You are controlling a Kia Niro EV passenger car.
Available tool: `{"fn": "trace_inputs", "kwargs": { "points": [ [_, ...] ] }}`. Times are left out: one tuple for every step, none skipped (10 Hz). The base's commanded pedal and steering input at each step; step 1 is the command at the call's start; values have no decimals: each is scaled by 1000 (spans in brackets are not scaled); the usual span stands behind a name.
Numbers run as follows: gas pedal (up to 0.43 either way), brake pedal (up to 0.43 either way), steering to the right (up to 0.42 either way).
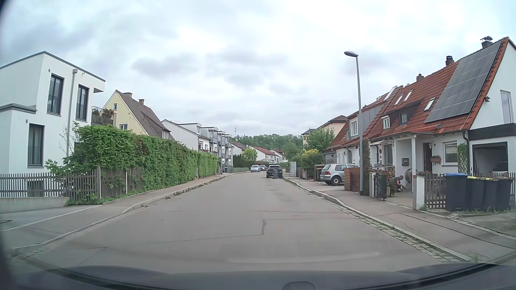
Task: Follow the waypoints while adhering to traffic rules and regulations
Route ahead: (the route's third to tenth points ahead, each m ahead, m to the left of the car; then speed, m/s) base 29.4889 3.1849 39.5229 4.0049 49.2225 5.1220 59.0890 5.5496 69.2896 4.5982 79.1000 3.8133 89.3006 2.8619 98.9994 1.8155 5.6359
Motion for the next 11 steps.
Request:
{"fn": "trace_inputs", "kwargs": {
  "points": [
    [0, 0, 33],
    [0, 0, 33],
    [0, 0, 35],
    [0, 0, 37],
    [0, 0, 39],
    [0, 0, 38],
    [0, 0, 30],
    [0, 0, 19],
    [0, 0, 12],
    [0, 0, 11],
    [0, 0, 11]
  ]
}}
